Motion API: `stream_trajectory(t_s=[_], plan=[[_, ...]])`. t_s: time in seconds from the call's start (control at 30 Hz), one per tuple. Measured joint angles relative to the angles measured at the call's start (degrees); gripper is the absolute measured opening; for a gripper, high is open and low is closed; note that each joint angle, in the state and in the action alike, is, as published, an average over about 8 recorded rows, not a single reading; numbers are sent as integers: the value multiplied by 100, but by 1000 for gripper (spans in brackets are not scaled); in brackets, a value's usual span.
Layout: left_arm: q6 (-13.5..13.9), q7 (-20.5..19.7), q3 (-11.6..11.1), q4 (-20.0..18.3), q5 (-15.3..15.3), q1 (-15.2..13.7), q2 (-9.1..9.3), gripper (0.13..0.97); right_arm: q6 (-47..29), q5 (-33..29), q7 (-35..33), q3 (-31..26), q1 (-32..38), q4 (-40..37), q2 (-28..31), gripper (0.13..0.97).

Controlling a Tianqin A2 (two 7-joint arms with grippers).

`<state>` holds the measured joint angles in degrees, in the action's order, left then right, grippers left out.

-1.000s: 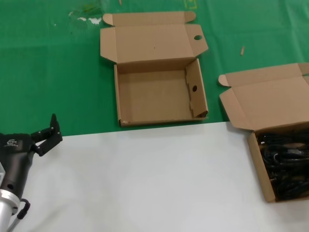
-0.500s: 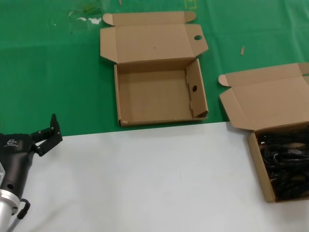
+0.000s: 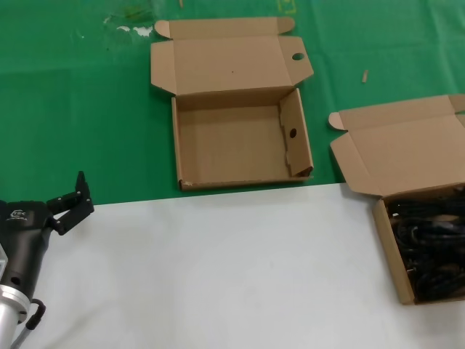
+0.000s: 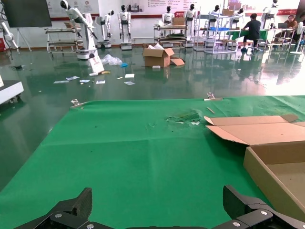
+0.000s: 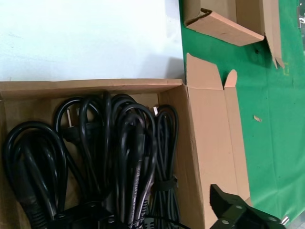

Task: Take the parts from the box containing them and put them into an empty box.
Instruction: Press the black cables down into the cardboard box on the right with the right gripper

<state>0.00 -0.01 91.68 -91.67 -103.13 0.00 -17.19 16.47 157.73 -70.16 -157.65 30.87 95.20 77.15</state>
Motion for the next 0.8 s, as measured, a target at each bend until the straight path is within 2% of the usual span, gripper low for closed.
stream_trajectory(t_s=[0.17, 0.2, 0.47, 0.6, 0.8], plan=[[0, 0, 0, 0, 0, 0, 0, 966, -22, 0, 16, -5, 34, -25, -15, 648], [0, 0, 0, 0, 0, 0, 0, 966, -28, 0, 18, -6, 39, -33, -19, 648], [0, 0, 0, 0, 0, 0, 0, 966, -80, 0, 45, -7, 52, -87, -39, 430], [0, 0, 0, 0, 0, 0, 0, 966, -94, 0, 63, -7, 37, -89, -34, 430], [0, 0, 0, 0, 0, 0, 0, 966, -67, 0, 51, -7, 13, -72, -31, 308]])
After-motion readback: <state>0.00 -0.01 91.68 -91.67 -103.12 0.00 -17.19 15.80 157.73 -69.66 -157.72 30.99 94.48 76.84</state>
